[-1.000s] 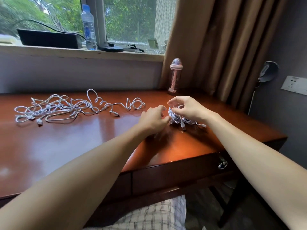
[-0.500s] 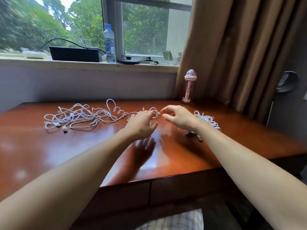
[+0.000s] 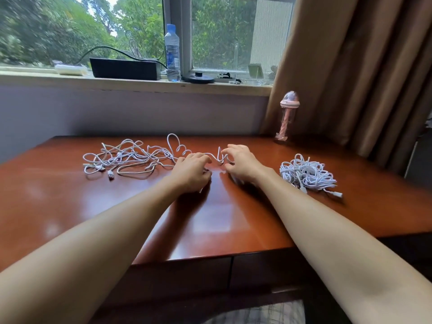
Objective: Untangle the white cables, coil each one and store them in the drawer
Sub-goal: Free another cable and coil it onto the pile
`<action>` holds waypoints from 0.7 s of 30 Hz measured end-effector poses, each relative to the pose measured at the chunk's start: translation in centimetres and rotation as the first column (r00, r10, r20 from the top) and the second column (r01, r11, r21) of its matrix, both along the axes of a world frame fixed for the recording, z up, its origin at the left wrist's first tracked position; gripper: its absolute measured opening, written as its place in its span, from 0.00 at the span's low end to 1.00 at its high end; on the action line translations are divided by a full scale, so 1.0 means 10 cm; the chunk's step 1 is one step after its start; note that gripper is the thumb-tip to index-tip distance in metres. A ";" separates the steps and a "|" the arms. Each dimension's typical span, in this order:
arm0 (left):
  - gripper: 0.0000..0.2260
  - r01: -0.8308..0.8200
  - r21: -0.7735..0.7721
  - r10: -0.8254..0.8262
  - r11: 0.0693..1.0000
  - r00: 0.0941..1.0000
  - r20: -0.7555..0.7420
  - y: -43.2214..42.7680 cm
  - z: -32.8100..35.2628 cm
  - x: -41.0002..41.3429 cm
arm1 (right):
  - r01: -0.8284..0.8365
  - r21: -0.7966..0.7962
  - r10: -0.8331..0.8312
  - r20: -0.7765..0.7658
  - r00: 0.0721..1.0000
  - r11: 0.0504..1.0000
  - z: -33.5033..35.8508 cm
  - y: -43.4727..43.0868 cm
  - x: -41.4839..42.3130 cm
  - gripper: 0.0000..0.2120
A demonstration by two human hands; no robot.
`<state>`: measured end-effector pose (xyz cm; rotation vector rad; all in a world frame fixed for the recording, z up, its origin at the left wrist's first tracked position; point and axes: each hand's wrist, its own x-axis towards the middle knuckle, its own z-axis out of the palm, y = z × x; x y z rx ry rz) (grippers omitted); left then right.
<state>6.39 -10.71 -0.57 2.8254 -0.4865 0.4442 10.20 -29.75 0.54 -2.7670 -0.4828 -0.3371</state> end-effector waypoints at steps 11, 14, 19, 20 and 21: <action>0.15 0.018 -0.003 -0.018 1.000 0.999 -0.036 0.01 0.00 0.20 | -0.013 0.054 0.007 0.120 0.993 0.998 -0.01 -0.15 0.09 0.11; 0.09 0.048 -0.002 -0.048 0.999 0.998 -0.041 0.11 0.00 0.24 | -0.018 0.063 0.010 0.125 0.992 0.998 0.02 -0.19 0.09 0.09; 0.07 0.075 -0.012 -0.074 0.997 0.996 0.050 0.19 0.01 0.21 | 0.019 0.011 -0.020 0.159 0.987 1.000 0.04 -0.15 0.04 0.12; 0.07 0.068 -0.006 -0.068 0.998 0.994 0.090 0.18 0.04 0.19 | 0.012 0.026 -0.016 0.156 0.988 1.000 0.06 -0.11 0.03 0.12; 0.07 0.059 -0.004 -0.058 0.998 0.990 0.130 0.17 0.06 0.18 | -0.003 0.055 -0.005 0.142 0.990 0.998 0.08 -0.07 0.02 0.11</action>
